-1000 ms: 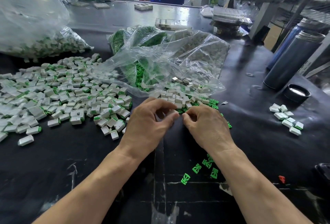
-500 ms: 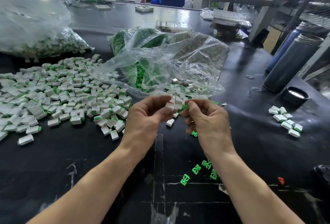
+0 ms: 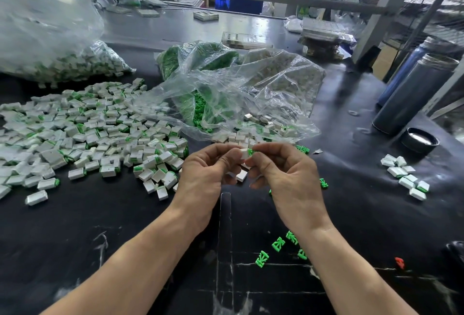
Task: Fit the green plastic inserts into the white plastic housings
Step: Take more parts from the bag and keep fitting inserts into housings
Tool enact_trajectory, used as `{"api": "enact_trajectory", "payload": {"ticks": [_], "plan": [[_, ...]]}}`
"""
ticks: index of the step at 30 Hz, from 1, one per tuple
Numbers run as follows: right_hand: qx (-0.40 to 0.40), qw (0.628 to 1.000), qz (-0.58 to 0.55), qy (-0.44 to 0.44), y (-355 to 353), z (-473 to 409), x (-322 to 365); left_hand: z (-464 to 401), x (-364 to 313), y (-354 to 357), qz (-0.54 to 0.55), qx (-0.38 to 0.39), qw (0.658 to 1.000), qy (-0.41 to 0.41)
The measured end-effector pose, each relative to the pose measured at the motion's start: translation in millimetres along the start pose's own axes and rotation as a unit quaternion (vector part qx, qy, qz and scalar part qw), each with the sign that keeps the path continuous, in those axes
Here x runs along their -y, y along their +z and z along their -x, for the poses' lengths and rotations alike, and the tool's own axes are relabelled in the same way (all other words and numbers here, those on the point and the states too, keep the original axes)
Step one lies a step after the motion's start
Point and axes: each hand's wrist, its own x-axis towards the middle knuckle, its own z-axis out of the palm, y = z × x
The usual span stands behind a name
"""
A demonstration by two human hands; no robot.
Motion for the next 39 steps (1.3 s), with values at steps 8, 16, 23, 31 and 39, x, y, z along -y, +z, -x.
{"api": "enact_trajectory", "payload": {"ticks": [8, 16, 23, 31, 39], "plan": [[-0.009, 1.000, 0.003, -0.016, -3, -1, 0, 0, 0, -1, 0.002, -0.003, 1.000, 0.010], [-0.007, 1.000, 0.013, -0.001, -5, 0, -2, -1, 2, -3, 0.009, 0.029, 1.000, 0.008], [-0.001, 1.000, 0.012, 0.023, -5, 0, -3, -2, 2, -4, -0.039, 0.028, 0.998, 0.033], [0.014, 0.999, 0.034, 0.031, -7, -1, -2, 0, 3, -5, -0.099, 0.031, 0.992, 0.065], [0.026, 0.998, -0.020, 0.054, -6, -2, 0, 0, 1, -4, -0.079, 0.018, 0.994, 0.073]]}}
